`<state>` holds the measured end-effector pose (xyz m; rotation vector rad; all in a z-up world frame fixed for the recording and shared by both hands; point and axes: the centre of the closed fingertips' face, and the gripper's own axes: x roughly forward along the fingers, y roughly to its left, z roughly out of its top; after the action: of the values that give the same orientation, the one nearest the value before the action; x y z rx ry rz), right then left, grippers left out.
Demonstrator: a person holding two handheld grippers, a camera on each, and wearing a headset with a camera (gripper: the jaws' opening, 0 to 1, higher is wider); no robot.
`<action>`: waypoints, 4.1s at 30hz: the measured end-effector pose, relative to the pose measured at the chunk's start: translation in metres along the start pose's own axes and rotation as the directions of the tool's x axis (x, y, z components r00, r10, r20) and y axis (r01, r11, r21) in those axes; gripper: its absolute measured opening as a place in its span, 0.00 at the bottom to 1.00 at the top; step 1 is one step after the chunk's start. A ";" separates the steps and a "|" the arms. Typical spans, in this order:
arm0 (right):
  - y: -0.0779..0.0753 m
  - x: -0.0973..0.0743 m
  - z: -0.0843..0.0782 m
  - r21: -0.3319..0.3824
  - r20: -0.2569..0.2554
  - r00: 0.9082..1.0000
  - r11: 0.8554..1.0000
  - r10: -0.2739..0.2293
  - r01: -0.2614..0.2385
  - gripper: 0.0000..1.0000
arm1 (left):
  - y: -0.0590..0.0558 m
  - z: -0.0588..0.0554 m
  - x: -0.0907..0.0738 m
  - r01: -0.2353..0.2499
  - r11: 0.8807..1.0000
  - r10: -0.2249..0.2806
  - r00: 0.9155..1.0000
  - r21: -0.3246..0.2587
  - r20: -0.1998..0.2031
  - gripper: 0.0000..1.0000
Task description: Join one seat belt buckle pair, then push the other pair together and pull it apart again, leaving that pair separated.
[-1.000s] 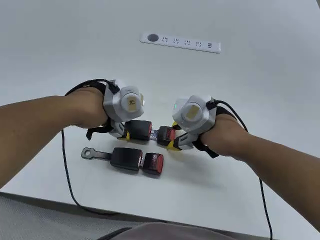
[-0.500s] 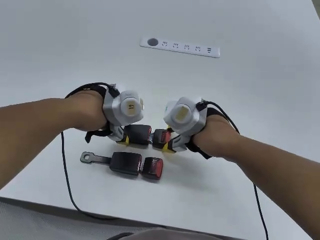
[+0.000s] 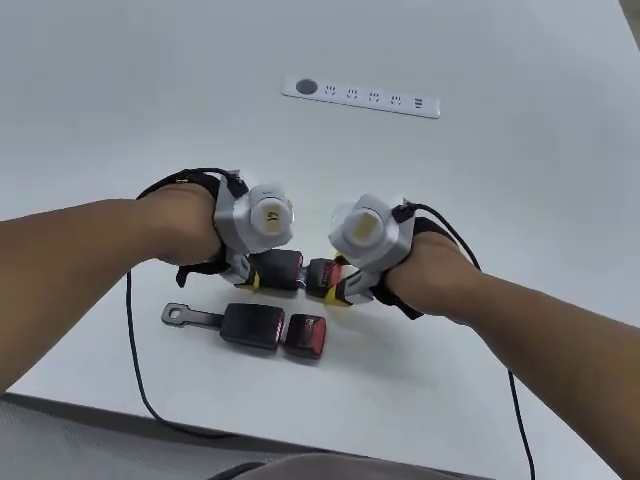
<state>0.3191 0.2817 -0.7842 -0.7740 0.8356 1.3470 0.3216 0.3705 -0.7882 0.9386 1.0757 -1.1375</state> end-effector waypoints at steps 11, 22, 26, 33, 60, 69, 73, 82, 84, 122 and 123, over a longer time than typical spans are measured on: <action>-0.001 -0.005 -0.009 0.011 0.004 1.000 1.000 -0.012 0.012 0.31 | -0.003 -0.002 -0.002 -0.003 1.000 0.003 1.000 -0.016 0.014 0.31; 0.002 -0.014 -0.019 0.033 0.035 0.999 0.999 -0.028 0.027 0.31 | -0.005 -0.001 -0.003 -0.013 1.000 0.013 1.000 -0.023 0.017 0.31; 0.003 -0.021 -0.028 0.050 0.034 0.998 0.998 -0.046 0.045 0.31 | -0.005 -0.001 -0.003 -0.008 1.000 0.008 1.000 -0.016 0.011 0.31; 0.007 -0.037 -0.056 0.029 -0.008 0.998 0.998 -0.061 0.061 0.32 | -0.005 -0.002 -0.002 -0.009 1.000 0.009 1.000 -0.018 -0.002 0.31; -0.006 -0.067 -0.107 0.057 -0.069 0.989 0.989 -0.132 0.136 0.41 | -0.006 0.001 -0.005 -0.039 0.999 0.039 0.999 0.006 0.015 0.31; -0.012 -0.068 -0.103 0.020 -0.085 0.981 0.984 -0.177 0.179 0.52 | -0.003 0.000 -0.006 -0.087 0.996 0.086 0.996 0.034 0.030 0.33; -0.011 -0.071 -0.102 0.014 -0.084 0.975 0.978 -0.208 0.210 0.57 | -0.003 0.003 -0.006 -0.096 0.995 0.098 0.992 -0.022 0.080 0.46; -0.004 -0.086 -0.097 0.089 -0.030 0.964 0.960 -0.263 0.264 0.65 | 0.003 0.006 -0.032 -0.161 0.983 0.173 0.971 -0.085 0.163 0.55; 0.000 -0.093 -0.094 0.127 -0.009 0.961 0.953 -0.275 0.274 0.66 | 0.002 0.008 -0.040 -0.172 0.979 0.189 0.965 -0.108 0.184 0.57; 0.081 -0.119 -0.063 0.391 0.254 0.902 0.890 -0.348 0.233 0.99 | -0.088 -0.073 -0.098 -0.170 0.831 0.367 0.883 -0.530 0.293 1.00; 0.080 -0.120 -0.063 0.396 0.256 0.900 0.887 -0.354 0.236 0.99 | -0.092 -0.070 -0.098 -0.173 0.830 0.369 0.884 -0.530 0.288 1.00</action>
<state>0.2305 0.1734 -0.7124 -0.3617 0.6416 0.9702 0.2119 0.4425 -0.7123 0.4203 0.8147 -0.7064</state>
